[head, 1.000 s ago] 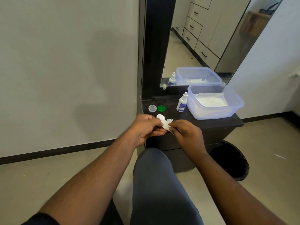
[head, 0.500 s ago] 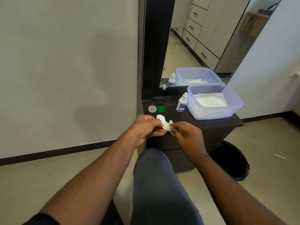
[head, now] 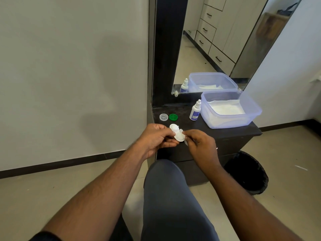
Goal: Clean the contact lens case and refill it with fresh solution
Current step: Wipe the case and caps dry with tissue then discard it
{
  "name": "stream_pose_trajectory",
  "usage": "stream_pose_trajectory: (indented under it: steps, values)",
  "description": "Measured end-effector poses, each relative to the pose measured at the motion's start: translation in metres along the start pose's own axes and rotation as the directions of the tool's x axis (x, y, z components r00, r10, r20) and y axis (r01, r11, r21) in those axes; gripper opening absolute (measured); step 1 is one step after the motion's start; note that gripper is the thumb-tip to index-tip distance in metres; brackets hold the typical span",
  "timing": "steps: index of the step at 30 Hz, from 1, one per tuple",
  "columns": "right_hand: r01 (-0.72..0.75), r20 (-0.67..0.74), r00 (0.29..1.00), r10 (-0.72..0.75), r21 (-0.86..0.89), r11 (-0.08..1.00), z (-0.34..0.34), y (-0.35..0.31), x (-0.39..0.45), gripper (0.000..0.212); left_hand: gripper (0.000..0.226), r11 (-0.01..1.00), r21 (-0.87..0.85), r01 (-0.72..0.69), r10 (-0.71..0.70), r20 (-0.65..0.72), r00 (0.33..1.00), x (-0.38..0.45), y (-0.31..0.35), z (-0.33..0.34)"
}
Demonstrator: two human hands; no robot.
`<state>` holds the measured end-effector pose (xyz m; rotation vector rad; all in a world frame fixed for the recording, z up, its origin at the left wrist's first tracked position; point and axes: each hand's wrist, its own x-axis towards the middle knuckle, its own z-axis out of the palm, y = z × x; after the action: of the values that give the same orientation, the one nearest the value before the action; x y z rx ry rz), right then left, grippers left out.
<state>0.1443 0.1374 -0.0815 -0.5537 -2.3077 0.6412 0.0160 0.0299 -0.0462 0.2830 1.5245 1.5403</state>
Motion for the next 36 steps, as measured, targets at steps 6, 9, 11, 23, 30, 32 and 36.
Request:
stream_pose_trajectory:
  steps: [6, 9, 11, 23, 30, 32, 36]
  values:
    - [0.192, 0.113, 0.977, -0.183, -0.082, 0.978, -0.011, 0.000, 0.006, 0.019, 0.016, 0.999, 0.035, -0.030, 0.030, -0.013, 0.999, 0.000, -0.001, -0.001]
    - [0.297, 0.194, 0.943, -0.269, -0.133, 0.946, -0.015, -0.001, 0.008, 0.019, 0.018, 0.998, 0.043, -0.048, 0.049, -0.028, 0.998, 0.001, -0.003, -0.002]
    - [0.355, 0.223, 0.923, -0.313, -0.185, 0.916, -0.016, -0.001, 0.009, 0.021, 0.018, 0.998, 0.042, -0.057, 0.058, -0.036, 0.998, 0.001, -0.002, -0.002]
    - [0.229, 0.145, 0.962, -0.233, 0.045, 0.972, -0.014, 0.000, 0.001, 0.027, 0.017, 0.996, 0.074, -0.049, 0.048, 0.006, 0.999, 0.006, -0.007, -0.002]
    - [-0.223, 0.207, 0.965, 0.159, 0.337, 0.915, -0.012, -0.004, 0.005, 0.020, 0.009, 0.995, 0.098, -0.029, 0.027, 0.021, 0.999, 0.006, -0.005, -0.001]
    - [-0.203, 0.246, 0.962, 0.122, 0.335, 0.920, -0.014, -0.009, 0.007, 0.024, 0.010, 0.994, 0.104, -0.020, 0.018, 0.023, 1.000, 0.006, -0.004, -0.001]
    - [-0.175, 0.181, 0.976, 0.121, 0.323, 0.930, -0.015, -0.004, 0.009, 0.023, 0.010, 0.996, 0.087, -0.010, 0.009, 0.013, 1.000, 0.007, -0.005, -0.001]
